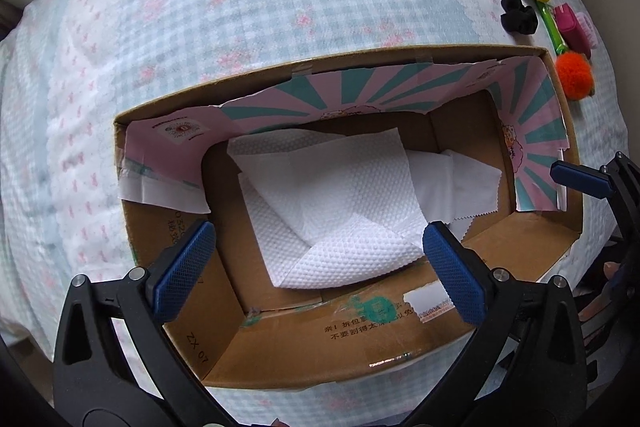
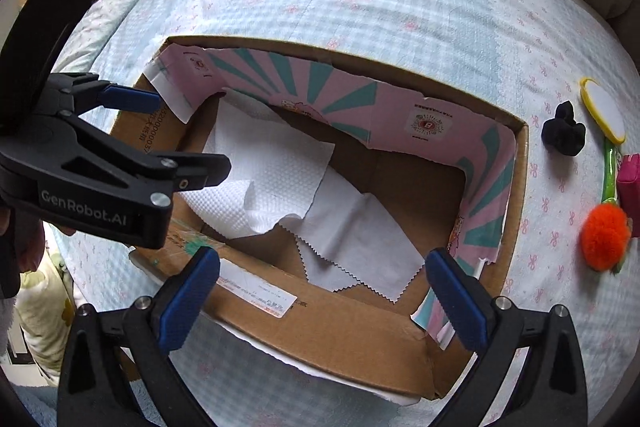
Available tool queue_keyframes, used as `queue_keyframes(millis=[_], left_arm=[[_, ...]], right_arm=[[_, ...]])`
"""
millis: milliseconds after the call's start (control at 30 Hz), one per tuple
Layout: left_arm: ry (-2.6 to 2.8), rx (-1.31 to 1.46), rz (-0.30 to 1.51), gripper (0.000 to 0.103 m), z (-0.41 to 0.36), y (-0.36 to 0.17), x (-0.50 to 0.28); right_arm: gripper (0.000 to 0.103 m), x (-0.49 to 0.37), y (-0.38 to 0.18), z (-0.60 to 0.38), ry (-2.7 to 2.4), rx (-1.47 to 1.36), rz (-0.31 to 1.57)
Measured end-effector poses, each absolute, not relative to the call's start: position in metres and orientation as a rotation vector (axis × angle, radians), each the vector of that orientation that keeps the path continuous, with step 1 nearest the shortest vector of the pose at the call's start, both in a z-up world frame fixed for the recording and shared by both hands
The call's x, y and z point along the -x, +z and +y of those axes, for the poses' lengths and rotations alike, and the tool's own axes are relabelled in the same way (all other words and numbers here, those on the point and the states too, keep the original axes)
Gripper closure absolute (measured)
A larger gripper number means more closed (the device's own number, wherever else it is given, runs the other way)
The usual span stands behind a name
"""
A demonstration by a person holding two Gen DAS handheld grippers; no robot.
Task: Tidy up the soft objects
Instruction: 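Release the paper towel and grey cloth into the box with both tools, then move both tools back toward the remaining items on the bed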
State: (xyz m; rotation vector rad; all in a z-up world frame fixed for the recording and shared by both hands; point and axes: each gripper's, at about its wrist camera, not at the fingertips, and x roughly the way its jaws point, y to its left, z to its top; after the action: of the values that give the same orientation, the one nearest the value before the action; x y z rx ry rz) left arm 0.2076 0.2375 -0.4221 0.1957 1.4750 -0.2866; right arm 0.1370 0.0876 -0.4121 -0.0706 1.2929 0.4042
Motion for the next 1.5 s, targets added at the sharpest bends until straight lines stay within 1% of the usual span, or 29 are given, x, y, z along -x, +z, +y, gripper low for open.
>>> queue_keyframes(millis=[200,333,467,667,867,1000,1100,1233,1500], left_arm=[[-0.262,-0.187,1.446,0.0,0.24,-0.398,-0.189],[-0.249,-0.157,1.408,0.0,0.246,-0.366,-0.181],[-0.225,-0.089,1.363,0.0,0.254,-0.318,-0.163],[-0.166,-0.028,1.175,0.0,0.263,-0.221,-0.117],[-0.13,-0.047,0.934,0.0,0.263,-0.129,-0.076],[-0.15,-0.013,0.818,0.0,0.257,-0.085,-0.062],[-0.181,0.021,0.778,0.0,0.246,-0.066,-0.056],[-0.206,-0.026,0.742,0.0,0.212,-0.054,-0.049],[-0.224,-0.041,0.723,0.0,0.132,-0.048,-0.042]], right_arm=[[0.0,-0.135,-0.399,0.088,0.401,0.051,1.302],[0.0,-0.123,-0.367,0.089,0.394,0.071,1.272],[0.0,-0.108,-0.32,0.087,0.378,0.089,1.213],[0.0,-0.08,-0.236,0.073,0.279,0.05,1.116],[0.0,-0.04,-0.141,0.034,0.033,-0.025,0.918],[0.0,-0.015,-0.093,-0.003,-0.098,-0.104,0.791],[0.0,0.001,-0.072,-0.027,-0.183,-0.123,0.727],[0.0,0.014,-0.058,-0.052,-0.236,-0.116,0.673],[0.0,0.015,-0.064,-0.131,-0.237,-0.157,0.638]])
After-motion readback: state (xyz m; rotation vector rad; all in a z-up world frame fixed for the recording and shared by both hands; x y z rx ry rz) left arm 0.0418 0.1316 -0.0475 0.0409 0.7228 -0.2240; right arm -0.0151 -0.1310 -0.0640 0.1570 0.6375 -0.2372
